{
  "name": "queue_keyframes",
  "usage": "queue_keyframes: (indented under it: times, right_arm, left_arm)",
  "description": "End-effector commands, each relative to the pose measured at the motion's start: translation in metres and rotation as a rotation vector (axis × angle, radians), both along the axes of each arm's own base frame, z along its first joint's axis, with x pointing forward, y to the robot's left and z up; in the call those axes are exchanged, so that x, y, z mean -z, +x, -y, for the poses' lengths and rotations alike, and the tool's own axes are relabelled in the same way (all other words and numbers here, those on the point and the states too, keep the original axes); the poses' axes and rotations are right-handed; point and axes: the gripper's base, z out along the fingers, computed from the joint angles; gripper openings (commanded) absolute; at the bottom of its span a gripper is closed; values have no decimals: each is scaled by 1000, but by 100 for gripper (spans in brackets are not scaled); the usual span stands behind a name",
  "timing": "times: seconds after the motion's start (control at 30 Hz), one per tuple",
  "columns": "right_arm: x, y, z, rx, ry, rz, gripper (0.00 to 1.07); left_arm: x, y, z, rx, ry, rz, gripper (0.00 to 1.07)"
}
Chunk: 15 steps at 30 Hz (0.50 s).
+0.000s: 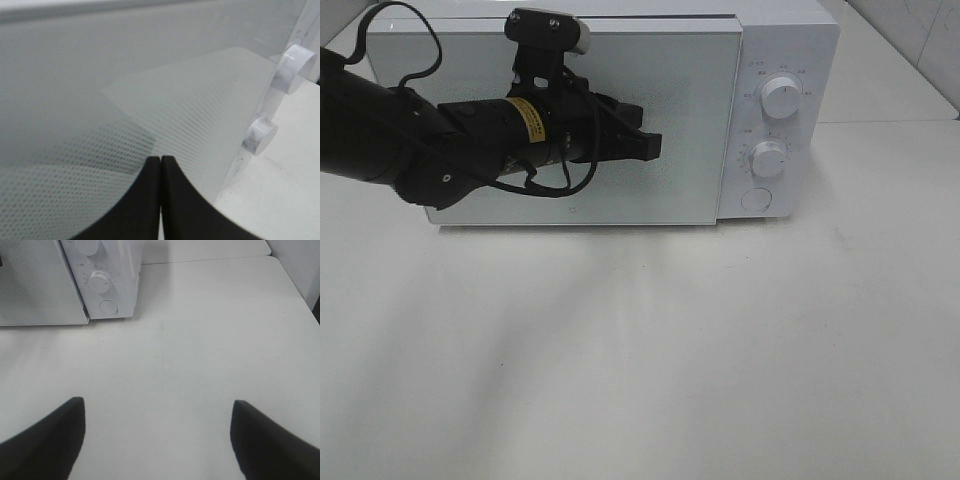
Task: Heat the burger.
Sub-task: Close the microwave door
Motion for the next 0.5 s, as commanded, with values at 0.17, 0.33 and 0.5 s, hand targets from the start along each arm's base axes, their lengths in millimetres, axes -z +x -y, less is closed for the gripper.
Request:
queue_keyframes:
  times: [0.17, 0.33, 0.5]
  right_arm:
    - [0, -4, 0, 6, -2, 34, 75]
    - [0, -4, 0, 6, -2, 34, 75]
    - [0, -4, 0, 6, -2, 34, 75]
  left_arm:
    - [-12, 22, 11, -52, -76, 18, 0]
    - [-12, 29, 22, -43, -77, 25, 0]
    - [-13, 34, 32, -32, -85, 36, 0]
